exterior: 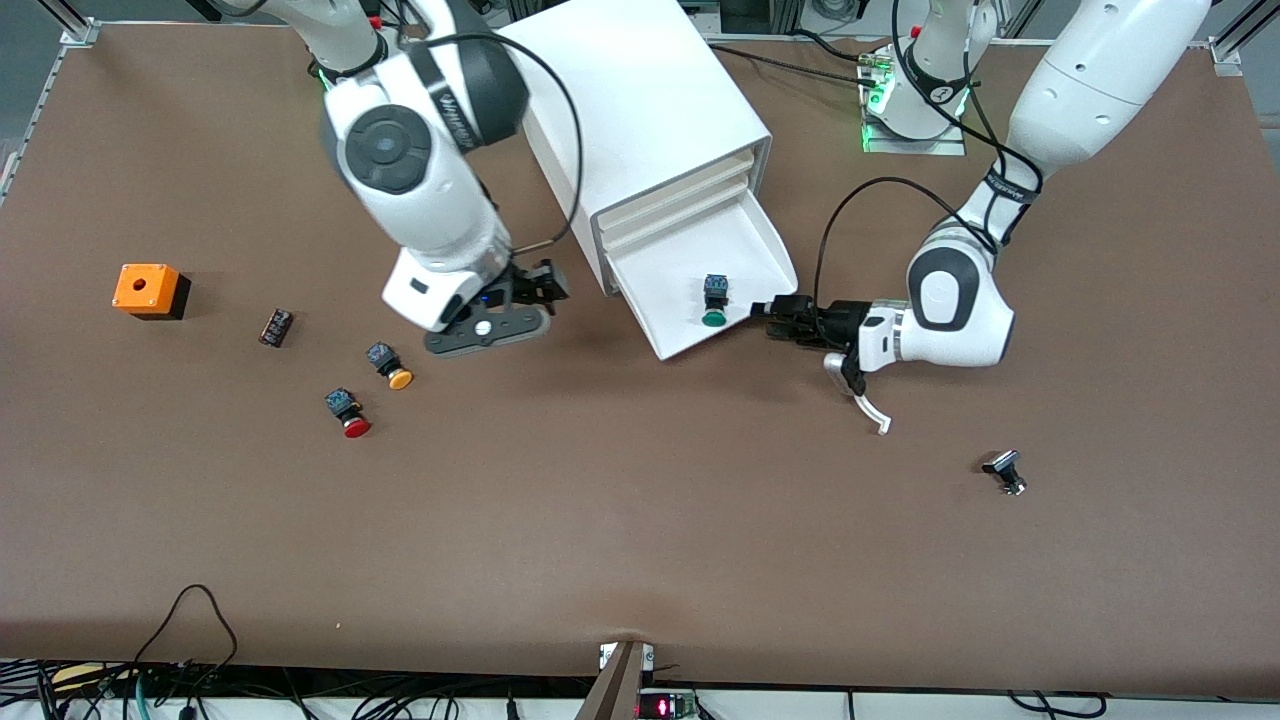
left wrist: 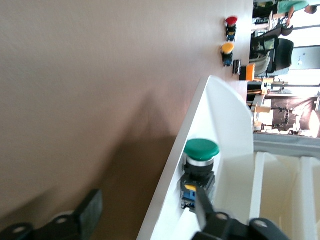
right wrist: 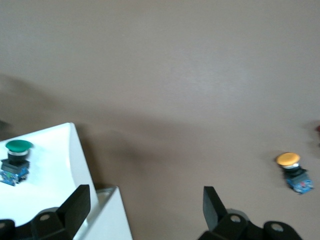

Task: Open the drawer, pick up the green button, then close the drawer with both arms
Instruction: 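Hold the drawer with the left gripper while the right gripper approaches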

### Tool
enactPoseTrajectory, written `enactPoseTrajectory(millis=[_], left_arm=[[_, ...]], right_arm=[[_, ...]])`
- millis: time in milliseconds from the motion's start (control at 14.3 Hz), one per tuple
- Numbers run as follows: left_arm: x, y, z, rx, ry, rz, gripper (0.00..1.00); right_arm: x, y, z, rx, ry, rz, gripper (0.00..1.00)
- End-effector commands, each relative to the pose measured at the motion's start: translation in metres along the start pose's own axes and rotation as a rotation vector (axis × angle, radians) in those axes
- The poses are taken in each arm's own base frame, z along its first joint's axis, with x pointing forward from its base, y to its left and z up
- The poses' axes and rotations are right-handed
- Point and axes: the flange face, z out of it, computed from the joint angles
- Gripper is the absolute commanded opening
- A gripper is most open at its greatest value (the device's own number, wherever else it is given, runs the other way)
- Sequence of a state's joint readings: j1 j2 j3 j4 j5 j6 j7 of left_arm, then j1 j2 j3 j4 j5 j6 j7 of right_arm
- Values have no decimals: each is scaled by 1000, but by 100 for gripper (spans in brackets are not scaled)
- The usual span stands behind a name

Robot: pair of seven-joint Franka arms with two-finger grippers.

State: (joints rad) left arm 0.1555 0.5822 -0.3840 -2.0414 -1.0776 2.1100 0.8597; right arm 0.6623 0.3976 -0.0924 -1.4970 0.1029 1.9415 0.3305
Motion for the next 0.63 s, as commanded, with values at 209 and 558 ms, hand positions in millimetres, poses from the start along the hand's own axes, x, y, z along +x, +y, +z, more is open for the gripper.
enactPoseTrajectory(millis=[209, 558], left_arm=[[-1, 23, -117, 82, 40, 26, 100], [-10, 65, -196, 264, 31, -6, 100]], right_arm=[[4, -89, 15, 52, 10, 62, 100], [-15, -161, 56, 60, 22, 60, 100]])
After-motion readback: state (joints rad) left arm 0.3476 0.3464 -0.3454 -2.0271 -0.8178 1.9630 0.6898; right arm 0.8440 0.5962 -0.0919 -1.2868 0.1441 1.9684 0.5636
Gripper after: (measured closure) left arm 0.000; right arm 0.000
